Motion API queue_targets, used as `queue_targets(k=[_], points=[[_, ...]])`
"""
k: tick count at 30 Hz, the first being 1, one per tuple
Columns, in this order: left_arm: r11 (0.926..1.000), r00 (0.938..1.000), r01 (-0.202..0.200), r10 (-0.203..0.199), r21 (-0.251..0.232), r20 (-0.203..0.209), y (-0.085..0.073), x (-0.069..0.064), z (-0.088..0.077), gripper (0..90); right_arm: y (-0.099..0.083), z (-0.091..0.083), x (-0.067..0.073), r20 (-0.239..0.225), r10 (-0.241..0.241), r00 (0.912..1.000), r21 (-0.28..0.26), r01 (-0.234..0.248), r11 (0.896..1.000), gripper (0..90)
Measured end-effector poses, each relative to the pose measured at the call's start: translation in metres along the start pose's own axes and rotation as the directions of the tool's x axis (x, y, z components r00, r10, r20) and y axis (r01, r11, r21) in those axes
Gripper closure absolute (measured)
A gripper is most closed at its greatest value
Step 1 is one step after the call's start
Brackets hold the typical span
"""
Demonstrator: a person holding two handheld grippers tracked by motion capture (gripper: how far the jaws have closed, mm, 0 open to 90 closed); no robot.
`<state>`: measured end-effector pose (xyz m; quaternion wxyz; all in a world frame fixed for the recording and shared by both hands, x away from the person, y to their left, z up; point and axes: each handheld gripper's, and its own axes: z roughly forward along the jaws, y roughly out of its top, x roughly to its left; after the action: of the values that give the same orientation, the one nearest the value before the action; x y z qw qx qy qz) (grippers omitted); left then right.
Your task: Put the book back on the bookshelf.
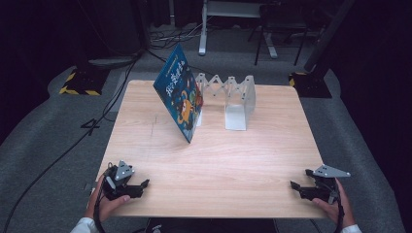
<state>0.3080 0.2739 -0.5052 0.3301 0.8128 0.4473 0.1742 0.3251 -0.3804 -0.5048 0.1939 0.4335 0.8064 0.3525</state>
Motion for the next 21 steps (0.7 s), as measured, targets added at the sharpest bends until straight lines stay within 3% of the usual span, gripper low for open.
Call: queue_targets(k=[21], points=[[1.0,1.0,0.001,-0.001,0.002,0.0,0.0,0.0021,0.0004,15.5,-0.0005,-0.0005,0.0006,0.007,0.002,1.0,0.0,-0.002,1.0,15.1]])
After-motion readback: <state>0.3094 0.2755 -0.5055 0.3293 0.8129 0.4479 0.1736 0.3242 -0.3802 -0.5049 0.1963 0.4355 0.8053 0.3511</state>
